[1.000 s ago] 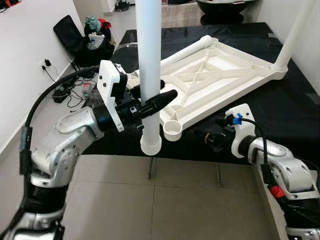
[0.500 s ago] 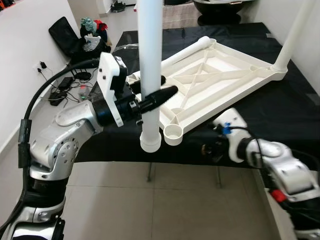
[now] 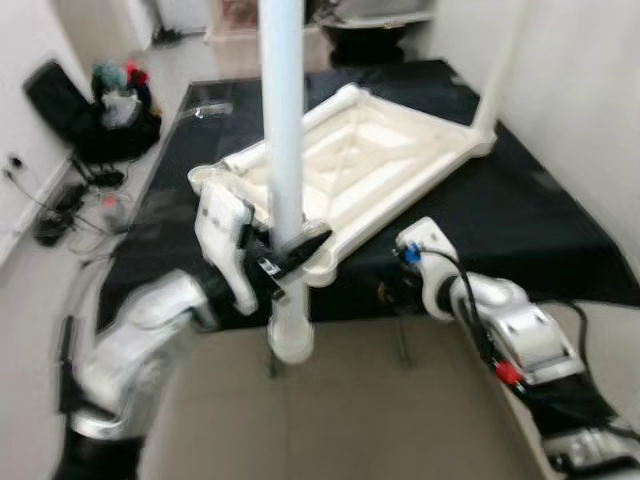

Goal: Building children table

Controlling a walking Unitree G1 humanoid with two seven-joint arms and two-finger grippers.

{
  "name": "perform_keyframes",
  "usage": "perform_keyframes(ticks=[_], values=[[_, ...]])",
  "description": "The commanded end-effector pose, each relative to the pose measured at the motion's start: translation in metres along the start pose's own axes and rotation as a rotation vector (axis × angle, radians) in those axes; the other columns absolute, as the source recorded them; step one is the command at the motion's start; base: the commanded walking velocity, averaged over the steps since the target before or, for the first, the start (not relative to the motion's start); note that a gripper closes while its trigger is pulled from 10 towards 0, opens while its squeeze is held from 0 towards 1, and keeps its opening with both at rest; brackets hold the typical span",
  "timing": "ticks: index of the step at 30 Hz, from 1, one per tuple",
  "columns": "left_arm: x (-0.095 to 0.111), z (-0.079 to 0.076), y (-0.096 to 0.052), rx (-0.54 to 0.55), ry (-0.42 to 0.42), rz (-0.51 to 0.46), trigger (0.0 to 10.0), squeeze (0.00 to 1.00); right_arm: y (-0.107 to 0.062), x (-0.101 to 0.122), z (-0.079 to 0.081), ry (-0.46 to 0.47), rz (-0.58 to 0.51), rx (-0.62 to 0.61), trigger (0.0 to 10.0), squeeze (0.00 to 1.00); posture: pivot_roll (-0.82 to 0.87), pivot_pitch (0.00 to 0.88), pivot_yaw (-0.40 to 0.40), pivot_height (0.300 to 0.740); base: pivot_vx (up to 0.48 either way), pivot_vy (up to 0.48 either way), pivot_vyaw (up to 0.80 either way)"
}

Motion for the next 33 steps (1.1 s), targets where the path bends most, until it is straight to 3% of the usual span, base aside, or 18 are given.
perform_keyframes(ticks=[1,5,8,13,21,28,33], values=[[0.000,0.005,-0.004,0.081,0.038,-0.005,10.0,0.00,0.009,0.009,0.004,-0.013,-0.049,-0.014,10.0,0.00,0.00,0.107,0.017,0.740,0.000,0.000,0.00],[-0.006,0.013,-0.011,0.195,0.038,0.008,10.0,0.00,0.015,0.018,0.002,0.011,-0.114,-0.053,10.0,0.00,0.02,0.111,0.007,0.740,0.000,0.000,0.00],[-0.007,0.016,-0.013,0.222,0.045,0.010,10.0,0.00,0.014,0.019,0.002,0.020,-0.129,-0.056,10.0,0.00,0.02,0.111,0.007,0.740,0.000,0.000,0.00],[-0.007,0.023,-0.022,0.300,0.046,-0.005,10.0,0.00,0.006,0.024,0.001,0.064,-0.187,-0.045,10.0,0.00,0.01,0.109,0.007,0.740,0.465,0.000,0.00],[-0.002,0.021,-0.015,0.296,0.070,-0.020,10.0,0.00,0.000,0.002,0.006,0.002,-0.090,0.010,10.0,0.00,0.00,0.100,0.020,0.740,0.480,0.000,0.50],[0.002,0.018,-0.011,0.300,0.072,-0.035,10.0,0.00,-0.001,-0.018,-0.012,-0.052,0.029,-0.090,10.0,0.00,0.01,0.109,0.024,0.740,0.353,0.000,0.00],[0.006,0.020,-0.012,0.322,0.063,-0.051,10.0,0.00,-0.004,-0.012,-0.013,-0.039,-0.008,-0.079,10.0,0.00,0.01,0.113,0.024,0.740,0.112,0.000,0.00]])
Point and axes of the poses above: a point about 5 cm out from each wrist's last joint towards the gripper, its own y axis pointing out of the wrist towards the gripper, its own x axis along the axis of the wrist's last joint, z = x × y, the point moved 3 cm from there along y, pointing out of the wrist towards the gripper, and after that the axes turned 1 degree about y, right-handed, at the moved point
